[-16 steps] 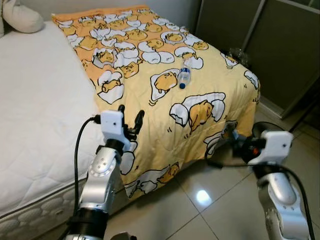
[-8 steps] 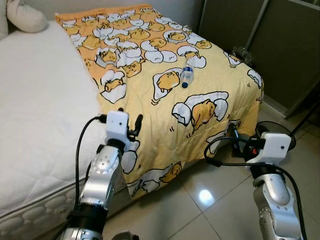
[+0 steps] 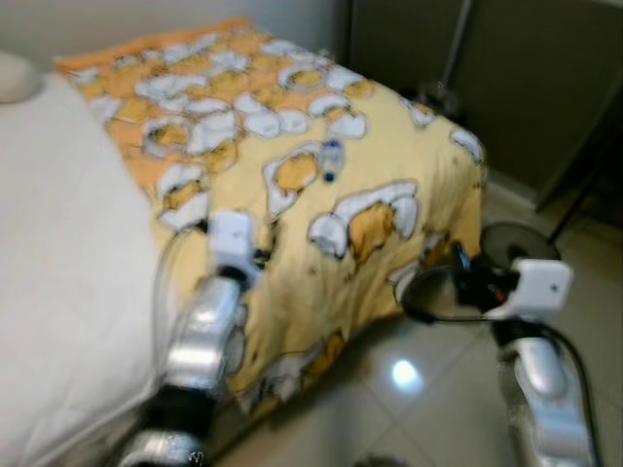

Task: Clean up the room

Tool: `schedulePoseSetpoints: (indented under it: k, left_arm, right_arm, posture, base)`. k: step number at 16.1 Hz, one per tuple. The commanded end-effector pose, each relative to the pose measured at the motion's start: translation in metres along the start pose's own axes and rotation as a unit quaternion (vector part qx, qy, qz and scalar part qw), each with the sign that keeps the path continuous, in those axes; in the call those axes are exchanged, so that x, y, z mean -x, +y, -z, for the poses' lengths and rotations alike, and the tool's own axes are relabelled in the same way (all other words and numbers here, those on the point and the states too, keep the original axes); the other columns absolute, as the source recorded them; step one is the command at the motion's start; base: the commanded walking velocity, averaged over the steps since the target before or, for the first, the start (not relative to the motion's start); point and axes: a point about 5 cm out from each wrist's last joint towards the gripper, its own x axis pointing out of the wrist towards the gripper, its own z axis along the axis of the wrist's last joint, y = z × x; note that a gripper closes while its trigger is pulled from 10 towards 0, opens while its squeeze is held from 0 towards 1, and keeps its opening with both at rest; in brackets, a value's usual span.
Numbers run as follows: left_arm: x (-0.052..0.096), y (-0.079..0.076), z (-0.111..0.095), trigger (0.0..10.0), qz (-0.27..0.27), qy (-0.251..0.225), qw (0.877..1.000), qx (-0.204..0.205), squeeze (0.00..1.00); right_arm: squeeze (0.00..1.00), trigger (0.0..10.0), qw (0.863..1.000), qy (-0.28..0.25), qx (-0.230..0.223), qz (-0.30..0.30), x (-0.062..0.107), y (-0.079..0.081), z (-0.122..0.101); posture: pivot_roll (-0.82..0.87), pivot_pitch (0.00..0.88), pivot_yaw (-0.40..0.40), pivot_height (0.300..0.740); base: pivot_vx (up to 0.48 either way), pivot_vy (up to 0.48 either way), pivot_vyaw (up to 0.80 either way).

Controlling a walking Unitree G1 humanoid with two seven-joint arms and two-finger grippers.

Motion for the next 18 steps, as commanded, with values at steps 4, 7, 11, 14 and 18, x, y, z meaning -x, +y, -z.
schedulePoseSetpoints:
  k: [4, 7, 11, 14, 18]
  left_arm:
    - [-0.003, 0.003, -0.006, 10.0, 0.015, -0.009, 1.0, -0.013, 0.13]
    - [-0.007, -0.003, -0.009, 10.0, 0.032, -0.015, 0.999, -0.013, 0.08]
    - [-0.007, -0.008, -0.005, 10.0, 0.038, -0.005, 0.999, -0.002, 0.09]
    - [-0.004, -0.016, -0.001, 10.0, 0.049, -0.001, 0.999, -0.007, 0.09]
    - [-0.003, -0.022, 0.001, 10.0, 0.067, 0.0, 0.998, -0.004, 0.03]
  right_arm:
    - [0.0, 10.0, 1.0, -0.006, -0.004, -0.019, -0.002, 0.007, -0.002]
    - [0.0, 10.0, 1.0, 0.001, -0.011, -0.019, -0.001, 0.009, 0.002]
    - [0.0, 10.0, 0.999, 0.006, -0.001, -0.035, -0.002, 0.013, 0.002]
    - [0.0, 10.0, 0.999, 0.007, -0.002, -0.033, 0.001, 0.011, 0.002]
    - [0.0, 10.0, 0.999, 0.012, 0.0, -0.033, 0.005, 0.009, 0.003]
  posture:
    - [-0.11, 0.0, 0.035, 0.723]
    - [-0.1, 0.0, 0.041, 0.723]
    - [-0.12, 0.0, 0.044, 0.723]
    - [-0.12, 0.0, 0.041, 0.723]
    - [-0.12, 0.0, 0.038, 0.723]
  base:
    - [0.446, 0.0, 0.0]
    - [0.446, 0.0, 0.0]
    - [0.446, 0.0, 0.0]
    - [0.435, 0.0, 0.77]
    - [0.332, -0.339, 0.74]
